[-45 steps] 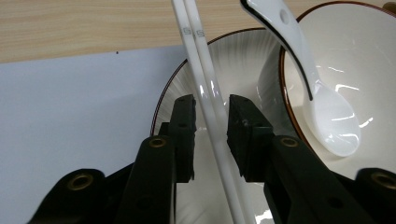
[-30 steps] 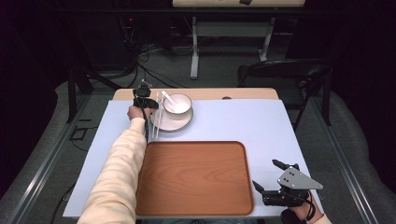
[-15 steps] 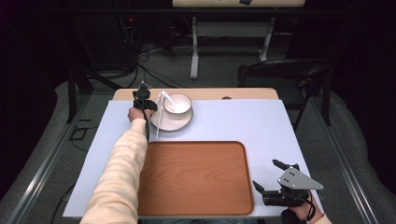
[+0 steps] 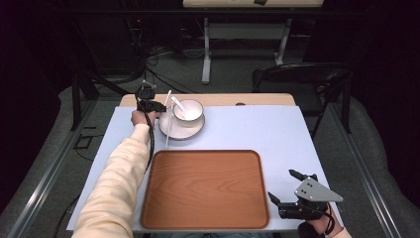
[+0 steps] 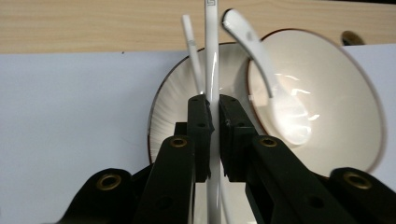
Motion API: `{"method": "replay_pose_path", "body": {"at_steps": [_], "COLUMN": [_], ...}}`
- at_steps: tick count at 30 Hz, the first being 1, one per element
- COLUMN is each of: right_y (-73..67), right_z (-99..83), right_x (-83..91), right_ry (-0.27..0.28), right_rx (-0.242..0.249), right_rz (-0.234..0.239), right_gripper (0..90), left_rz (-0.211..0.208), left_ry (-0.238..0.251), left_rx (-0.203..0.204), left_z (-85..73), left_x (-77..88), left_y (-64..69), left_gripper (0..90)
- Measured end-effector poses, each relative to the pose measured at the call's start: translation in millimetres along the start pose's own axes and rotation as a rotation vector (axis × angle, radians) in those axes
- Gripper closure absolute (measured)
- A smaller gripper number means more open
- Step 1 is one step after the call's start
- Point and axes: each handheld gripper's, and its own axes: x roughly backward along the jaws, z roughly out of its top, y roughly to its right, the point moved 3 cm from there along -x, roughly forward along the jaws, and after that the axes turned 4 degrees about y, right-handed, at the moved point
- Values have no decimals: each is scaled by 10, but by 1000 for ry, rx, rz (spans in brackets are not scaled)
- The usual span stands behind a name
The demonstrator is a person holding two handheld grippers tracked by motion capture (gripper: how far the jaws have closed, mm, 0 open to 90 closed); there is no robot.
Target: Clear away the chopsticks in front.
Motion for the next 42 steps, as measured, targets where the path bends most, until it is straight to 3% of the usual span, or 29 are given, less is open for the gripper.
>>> {"method": "replay_pose_path", "body": {"at_steps": [11, 23, 38, 42], "right_y": [-3, -4, -7, -9], "right_z": [1, 1, 1, 2], "right_x": [-1, -1, -4, -6], "right_ry": [-1, -2, -7, -8], "right_rx": [0, 0, 0, 1], "right_rz": [0, 0, -1, -1], "right_gripper": [77, 77, 79, 79], "left_rz": [-36, -126, -205, -217], "left_ry": [62, 72, 114, 119], "left_rx": [-15, -35, -40, -29], "left_z": [-17, -308, -718, -903], "left_x": [397, 623, 929, 974], "left_y": [93, 251, 389, 411], "left_gripper": [840, 840, 840, 840]}}
